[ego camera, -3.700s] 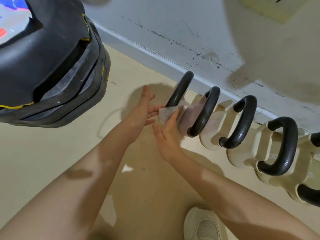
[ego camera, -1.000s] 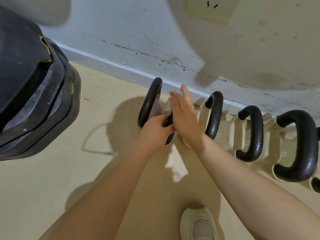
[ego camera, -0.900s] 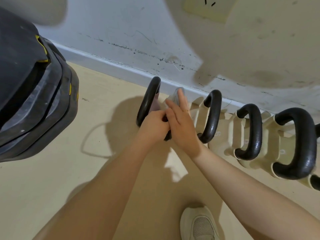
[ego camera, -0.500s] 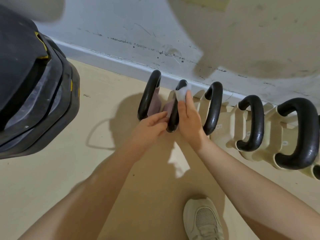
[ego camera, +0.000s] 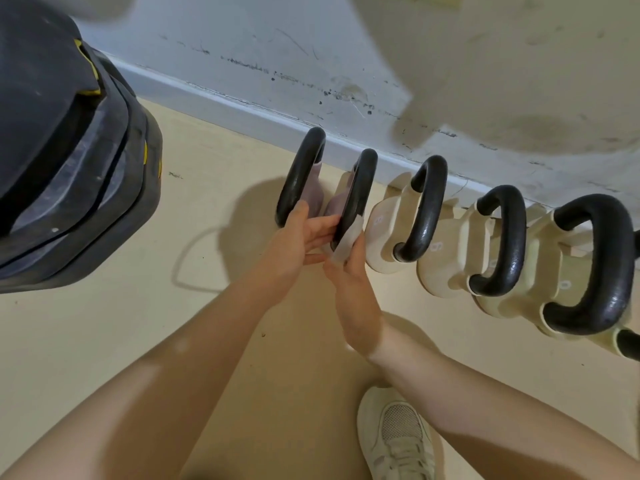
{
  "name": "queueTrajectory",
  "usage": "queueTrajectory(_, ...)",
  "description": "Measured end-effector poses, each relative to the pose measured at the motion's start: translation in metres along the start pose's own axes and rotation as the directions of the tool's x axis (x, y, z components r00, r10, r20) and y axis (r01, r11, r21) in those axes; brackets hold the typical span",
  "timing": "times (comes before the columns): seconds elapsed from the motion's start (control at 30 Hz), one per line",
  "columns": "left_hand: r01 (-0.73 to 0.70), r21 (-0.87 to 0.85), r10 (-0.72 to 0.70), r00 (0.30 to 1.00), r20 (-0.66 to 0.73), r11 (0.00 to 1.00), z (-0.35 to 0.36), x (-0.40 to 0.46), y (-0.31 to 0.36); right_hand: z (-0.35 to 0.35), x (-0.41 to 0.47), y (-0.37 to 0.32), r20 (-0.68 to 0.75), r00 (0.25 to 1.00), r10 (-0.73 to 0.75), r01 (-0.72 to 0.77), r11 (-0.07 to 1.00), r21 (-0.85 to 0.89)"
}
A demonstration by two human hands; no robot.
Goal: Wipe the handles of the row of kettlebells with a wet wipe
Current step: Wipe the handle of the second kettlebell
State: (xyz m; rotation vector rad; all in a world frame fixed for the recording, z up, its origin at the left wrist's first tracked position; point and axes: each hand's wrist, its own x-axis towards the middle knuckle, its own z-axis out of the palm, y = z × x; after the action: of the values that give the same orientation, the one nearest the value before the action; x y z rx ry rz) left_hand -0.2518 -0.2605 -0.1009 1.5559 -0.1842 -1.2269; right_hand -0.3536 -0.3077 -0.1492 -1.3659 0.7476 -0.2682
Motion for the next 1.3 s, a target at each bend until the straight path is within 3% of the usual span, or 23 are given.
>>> queueTrajectory(0.17, -0.011, -0.013, 0.012, 0.999, 0.049, 1.0, -0.004, -0.004, -0.006, -0.009, -0.012, 0.011, 0.115, 0.981, -0.154, 0.184, 0.926, -0.329)
queueTrajectory(0.23, 0.001, -0.048, 0.002, 0.998, 0.062, 0.999, -0.004, -0.008, -0.008, -0.018, -0.017, 0.008, 0.167, 0.966, -0.198, 0.258, 0.795, -0.549)
queueTrajectory(0.27, -0.003, -0.063, 0.006, 0.999, 0.036, 0.998, -0.004, -0.009, -0.008, -0.024, -0.017, 0.007, 0.202, 0.942, -0.266, 0.331, 0.659, -0.676)
queueTrajectory(0.33, -0.067, -0.088, 0.059, 0.994, -0.088, 0.994, -0.005, -0.011, -0.011, -0.034, -0.012, 0.006, 0.351, 0.837, -0.419, 0.49, 0.287, -0.823)
queueTrajectory(0.4, -0.163, -0.067, 0.138, 0.95, -0.28, 0.984, -0.009, -0.016, -0.013, -0.041, -0.001, 0.003, 0.54, 0.73, -0.417, 0.561, -0.085, -0.824)
queueTrajectory(0.43, -0.188, -0.03, 0.163, 0.911, -0.378, 0.982, -0.012, -0.018, -0.014, -0.043, 0.005, 0.0, 0.61, 0.699, -0.373, 0.571, -0.222, -0.79)
queueTrajectory(0.5, -0.186, -0.002, 0.16, 0.852, -0.499, 0.982, -0.019, -0.021, -0.016, -0.043, 0.015, -0.002, 0.699, 0.656, -0.283, 0.584, -0.397, -0.708)
queueTrajectory(0.63, -0.181, -0.044, 0.133, 0.849, -0.511, 0.983, -0.027, -0.024, -0.013, -0.039, 0.031, -0.019, 0.817, 0.572, -0.073, 0.598, -0.644, -0.476)
queueTrajectory(0.8, -0.192, -0.022, 0.154, 0.848, -0.507, 0.981, -0.025, -0.022, -0.012, -0.044, 0.049, -0.041, 0.808, 0.586, -0.06, 0.538, -0.718, -0.442)
queueTrajectory(0.9, -0.188, -0.04, 0.143, 0.854, -0.5, 0.981, -0.021, -0.02, -0.01, -0.05, 0.056, -0.04, 0.843, 0.537, -0.02, 0.558, -0.741, -0.373)
queueTrajectory(1.07, -0.169, -0.044, 0.13, 0.879, -0.459, 0.985, -0.014, -0.016, -0.003, -0.065, 0.083, -0.074, 0.903, 0.417, -0.102, 0.745, -0.532, -0.404)
queueTrajectory(1.13, -0.158, -0.033, 0.129, 0.893, -0.432, 0.987, -0.012, -0.012, -0.001, -0.073, 0.092, -0.09, 0.864, 0.495, -0.087, 0.747, -0.464, -0.475)
queueTrajectory(1.23, -0.152, 0.034, 0.153, 0.917, -0.368, 0.988, -0.007, -0.006, 0.0, -0.078, 0.104, -0.113, 0.653, 0.757, -0.023, 0.626, -0.26, -0.735)
queueTrajectory(1.3, -0.15, 0.115, 0.18, 0.931, -0.317, 0.982, -0.002, -0.001, -0.002, -0.075, 0.111, -0.121, 0.553, 0.831, 0.059, 0.554, -0.166, -0.816)
